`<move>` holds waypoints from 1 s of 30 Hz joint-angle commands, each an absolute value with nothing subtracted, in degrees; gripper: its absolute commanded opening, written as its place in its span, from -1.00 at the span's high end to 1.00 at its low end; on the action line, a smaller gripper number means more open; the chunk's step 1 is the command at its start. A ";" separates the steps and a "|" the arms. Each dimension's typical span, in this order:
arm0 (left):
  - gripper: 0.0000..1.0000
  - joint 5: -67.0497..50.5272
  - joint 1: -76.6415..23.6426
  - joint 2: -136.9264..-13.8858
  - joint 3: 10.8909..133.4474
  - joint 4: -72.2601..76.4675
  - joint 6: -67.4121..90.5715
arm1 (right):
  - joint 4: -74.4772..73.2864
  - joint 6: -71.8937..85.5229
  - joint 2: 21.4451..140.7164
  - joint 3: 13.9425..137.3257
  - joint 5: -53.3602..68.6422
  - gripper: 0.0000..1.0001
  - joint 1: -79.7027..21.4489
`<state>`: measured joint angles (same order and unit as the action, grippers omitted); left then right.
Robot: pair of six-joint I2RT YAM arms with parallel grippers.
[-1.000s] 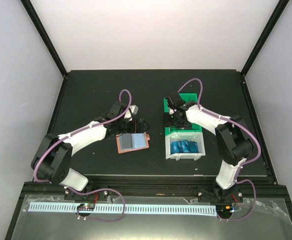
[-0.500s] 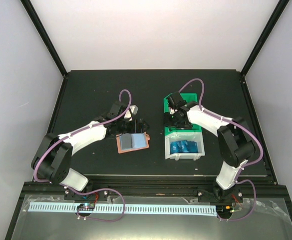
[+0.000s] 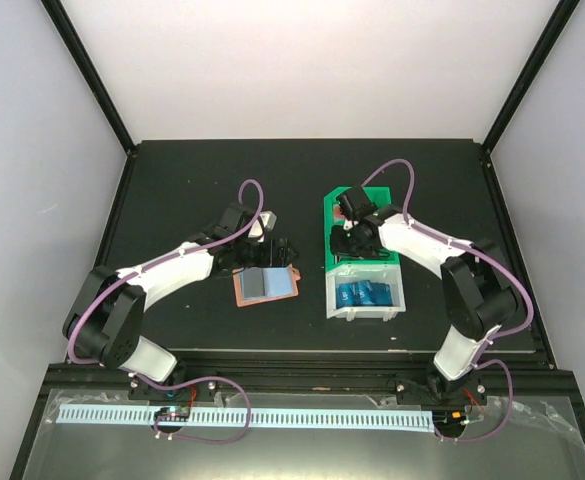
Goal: Put the credit cards into the card holder
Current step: Pick up the credit card from the storage box.
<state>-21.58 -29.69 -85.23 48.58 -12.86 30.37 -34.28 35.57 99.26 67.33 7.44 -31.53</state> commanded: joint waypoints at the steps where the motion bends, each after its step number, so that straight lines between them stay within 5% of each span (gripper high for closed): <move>1: -0.95 -20.83 -29.47 -84.79 48.37 -13.88 29.02 | -33.20 36.74 95.77 66.50 6.09 0.84 -31.92; 21: -0.95 -19.54 -29.44 -79.37 45.44 -15.21 29.58 | -36.33 33.88 87.63 63.09 -2.92 0.98 -31.91; 30: -0.97 -28.42 -29.45 -77.88 45.94 -12.72 30.17 | -31.13 32.31 82.76 60.57 -4.05 0.98 -31.82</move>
